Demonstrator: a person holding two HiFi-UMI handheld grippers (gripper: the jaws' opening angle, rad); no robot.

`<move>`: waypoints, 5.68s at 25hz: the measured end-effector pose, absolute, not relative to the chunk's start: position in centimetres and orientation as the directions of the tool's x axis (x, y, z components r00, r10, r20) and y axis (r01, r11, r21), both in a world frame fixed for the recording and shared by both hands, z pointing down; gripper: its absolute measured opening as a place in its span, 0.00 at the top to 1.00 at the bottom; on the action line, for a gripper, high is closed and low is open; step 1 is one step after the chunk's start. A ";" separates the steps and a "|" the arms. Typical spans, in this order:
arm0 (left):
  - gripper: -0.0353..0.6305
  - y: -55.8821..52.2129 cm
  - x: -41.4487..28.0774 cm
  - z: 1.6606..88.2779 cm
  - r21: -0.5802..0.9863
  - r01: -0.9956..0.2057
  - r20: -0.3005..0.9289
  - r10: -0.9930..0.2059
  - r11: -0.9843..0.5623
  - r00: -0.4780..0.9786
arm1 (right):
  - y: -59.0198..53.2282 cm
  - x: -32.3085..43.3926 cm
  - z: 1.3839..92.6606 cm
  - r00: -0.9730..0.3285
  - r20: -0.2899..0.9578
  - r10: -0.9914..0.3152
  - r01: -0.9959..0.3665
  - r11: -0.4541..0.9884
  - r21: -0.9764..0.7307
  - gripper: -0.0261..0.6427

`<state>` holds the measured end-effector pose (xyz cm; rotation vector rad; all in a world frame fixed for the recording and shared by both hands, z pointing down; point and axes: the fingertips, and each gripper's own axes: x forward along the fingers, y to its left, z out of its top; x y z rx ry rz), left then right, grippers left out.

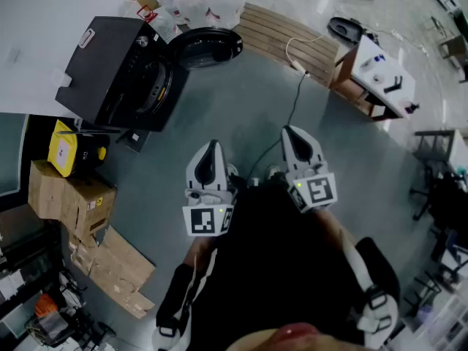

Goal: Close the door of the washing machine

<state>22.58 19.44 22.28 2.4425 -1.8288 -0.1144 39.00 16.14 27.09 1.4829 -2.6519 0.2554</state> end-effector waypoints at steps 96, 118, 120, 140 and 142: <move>0.94 -33.7 12.1 34.6 0.246 -0.930 0.171 -0.933 -0.272 0.318 | -39.1 24.3 58.2 -0.634 0.637 -0.439 -0.613 0.787 -0.068 0.75; 0.94 -37.5 11.9 41.8 0.280 -0.927 0.262 -0.908 -0.251 0.325 | -44.3 25.7 79.1 -0.455 0.863 -0.219 -0.401 0.916 0.021 0.75; 0.94 -37.3 12.1 42.1 0.285 -0.926 0.270 -0.906 -0.248 0.326 | -44.5 25.5 79.6 -0.447 0.869 -0.212 -0.376 0.926 0.032 0.75; 0.94 -32.9 12.5 41.3 0.249 -0.951 0.252 -0.936 -0.184 0.247 | -40.3 24.7 80.9 -0.473 0.861 -0.184 -0.208 0.974 0.093 0.86; 0.94 -31.7 12.6 41.7 0.252 -0.955 0.255 -0.942 -0.155 0.220 | -39.3 24.7 80.9 -0.482 0.857 -0.183 -0.196 0.976 0.098 0.86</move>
